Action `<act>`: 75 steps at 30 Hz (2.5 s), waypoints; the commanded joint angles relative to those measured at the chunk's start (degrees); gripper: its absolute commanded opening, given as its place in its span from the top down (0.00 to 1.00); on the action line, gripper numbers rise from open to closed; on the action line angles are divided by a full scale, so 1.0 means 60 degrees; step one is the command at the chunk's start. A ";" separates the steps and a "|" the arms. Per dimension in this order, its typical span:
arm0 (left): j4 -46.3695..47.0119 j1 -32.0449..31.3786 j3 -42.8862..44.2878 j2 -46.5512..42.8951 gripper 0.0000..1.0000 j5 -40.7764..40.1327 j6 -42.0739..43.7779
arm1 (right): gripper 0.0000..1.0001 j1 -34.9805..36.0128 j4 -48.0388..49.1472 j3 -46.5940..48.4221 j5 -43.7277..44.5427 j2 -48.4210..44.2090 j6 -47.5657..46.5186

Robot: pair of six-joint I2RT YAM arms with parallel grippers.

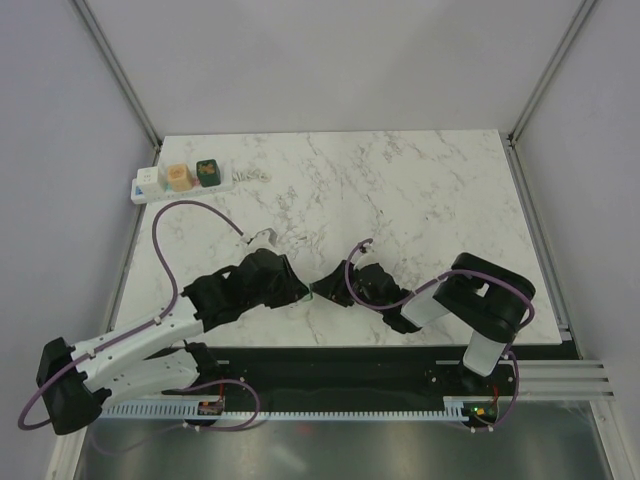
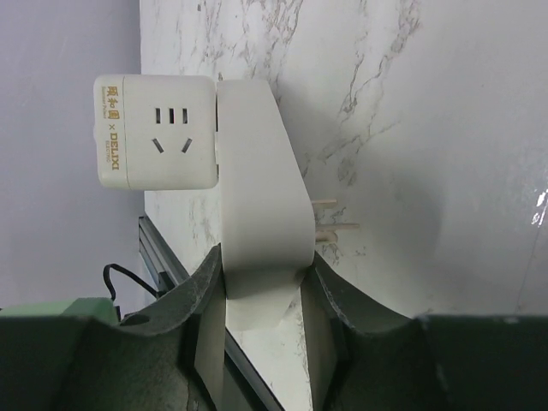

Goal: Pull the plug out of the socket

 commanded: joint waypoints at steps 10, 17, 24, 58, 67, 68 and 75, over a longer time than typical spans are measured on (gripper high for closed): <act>-0.2970 0.0017 0.0671 -0.0731 0.98 -0.1893 -0.0163 | 1.00 -0.0340 -0.3488 -0.0707 0.1766 -0.1208 -0.1714; -0.4026 0.0076 0.0845 0.0774 0.98 -0.2450 -0.0193 | 1.00 -0.0486 -0.4484 -0.0737 0.2177 -0.2453 -0.2315; -0.4641 0.0062 0.2046 0.3614 0.96 -0.3006 0.0598 | 1.00 -0.0545 -0.4251 -0.0912 0.1973 -0.2425 -0.2257; -0.0997 0.0894 0.2519 0.1760 0.00 0.0212 0.2867 | 1.00 -0.0559 -0.3343 -0.1088 0.0933 -0.1869 -0.2549; 0.0338 0.3430 0.1974 0.2272 0.00 0.3496 0.3777 | 1.00 -0.0545 -0.3269 -0.1235 0.0699 -0.2118 -0.2667; 0.0382 0.3489 0.1975 0.2592 0.00 0.3584 0.3792 | 1.00 -0.0545 -0.3255 -0.1192 0.0684 -0.2118 -0.2696; 0.0763 0.3533 0.1727 0.3371 0.05 0.3190 0.3514 | 1.00 -0.0574 -0.3299 -0.1206 0.0625 -0.2176 -0.2754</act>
